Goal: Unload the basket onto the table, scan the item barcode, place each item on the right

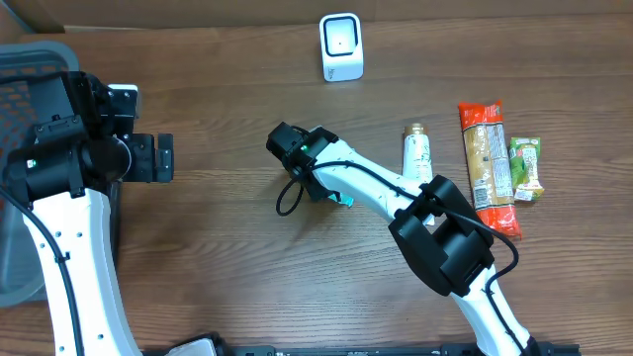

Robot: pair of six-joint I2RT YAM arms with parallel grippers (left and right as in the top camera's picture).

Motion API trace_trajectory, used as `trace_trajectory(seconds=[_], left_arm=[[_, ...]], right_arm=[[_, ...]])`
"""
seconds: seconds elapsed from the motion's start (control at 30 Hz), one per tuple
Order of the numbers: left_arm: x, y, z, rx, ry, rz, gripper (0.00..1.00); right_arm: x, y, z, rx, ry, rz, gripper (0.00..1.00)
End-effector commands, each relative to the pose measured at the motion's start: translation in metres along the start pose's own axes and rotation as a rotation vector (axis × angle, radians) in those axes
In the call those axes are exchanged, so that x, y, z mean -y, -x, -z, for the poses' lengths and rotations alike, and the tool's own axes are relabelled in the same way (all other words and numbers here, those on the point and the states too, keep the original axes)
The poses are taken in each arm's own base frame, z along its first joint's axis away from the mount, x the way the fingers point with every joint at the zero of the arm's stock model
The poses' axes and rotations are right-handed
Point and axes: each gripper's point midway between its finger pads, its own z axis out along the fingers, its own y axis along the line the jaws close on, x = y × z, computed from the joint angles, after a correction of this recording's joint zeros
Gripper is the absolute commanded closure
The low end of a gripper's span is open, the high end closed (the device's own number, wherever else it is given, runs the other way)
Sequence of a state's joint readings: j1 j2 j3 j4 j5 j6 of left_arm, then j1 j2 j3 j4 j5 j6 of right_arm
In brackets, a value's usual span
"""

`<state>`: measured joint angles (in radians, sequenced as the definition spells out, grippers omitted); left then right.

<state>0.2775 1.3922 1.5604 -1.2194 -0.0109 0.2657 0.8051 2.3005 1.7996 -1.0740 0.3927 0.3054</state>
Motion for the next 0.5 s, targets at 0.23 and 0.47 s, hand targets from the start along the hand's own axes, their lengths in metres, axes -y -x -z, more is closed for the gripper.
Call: trace_trajectory(seconds=[0.23,0.47], left_arm=[[0.000,0.002,0.004,0.013,-0.003,-0.012,0.01],[0.000,0.002,0.004,0.014,-0.003,-0.012,0.01]], right_arm=[[-0.026,0.001,0.024,-0.077,0.141,0.017,0.96],[-0.071,0.035,0.133,-0.009,0.860,0.103,0.96]])
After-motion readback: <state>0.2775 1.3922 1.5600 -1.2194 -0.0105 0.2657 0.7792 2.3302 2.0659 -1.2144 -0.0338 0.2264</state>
